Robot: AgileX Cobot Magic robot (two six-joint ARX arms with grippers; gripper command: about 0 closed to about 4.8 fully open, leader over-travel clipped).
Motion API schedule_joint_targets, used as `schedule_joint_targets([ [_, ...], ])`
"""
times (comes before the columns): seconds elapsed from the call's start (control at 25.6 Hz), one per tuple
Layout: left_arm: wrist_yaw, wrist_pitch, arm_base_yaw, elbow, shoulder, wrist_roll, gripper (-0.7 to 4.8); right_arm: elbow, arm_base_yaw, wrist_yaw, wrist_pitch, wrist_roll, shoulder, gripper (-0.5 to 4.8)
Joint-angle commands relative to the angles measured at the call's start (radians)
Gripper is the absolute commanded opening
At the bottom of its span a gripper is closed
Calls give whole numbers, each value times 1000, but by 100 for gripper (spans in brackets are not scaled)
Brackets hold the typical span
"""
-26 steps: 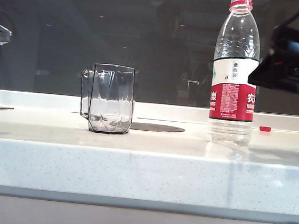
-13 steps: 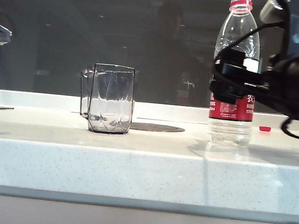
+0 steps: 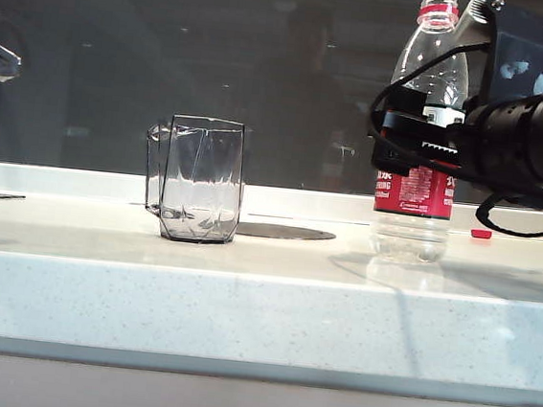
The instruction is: Pick up the mineral water bottle on the table and pour water into the mug until it's half full.
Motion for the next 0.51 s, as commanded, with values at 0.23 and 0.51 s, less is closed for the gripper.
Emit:
schedule_joint_targets([
  [0.23,-1,8,0,2,1,2,-4,53,-7,-37,3,0,35,479],
  [0.51,-1,8,0,2,1,2,-4,66,-7,-37,4,0,36,339],
])
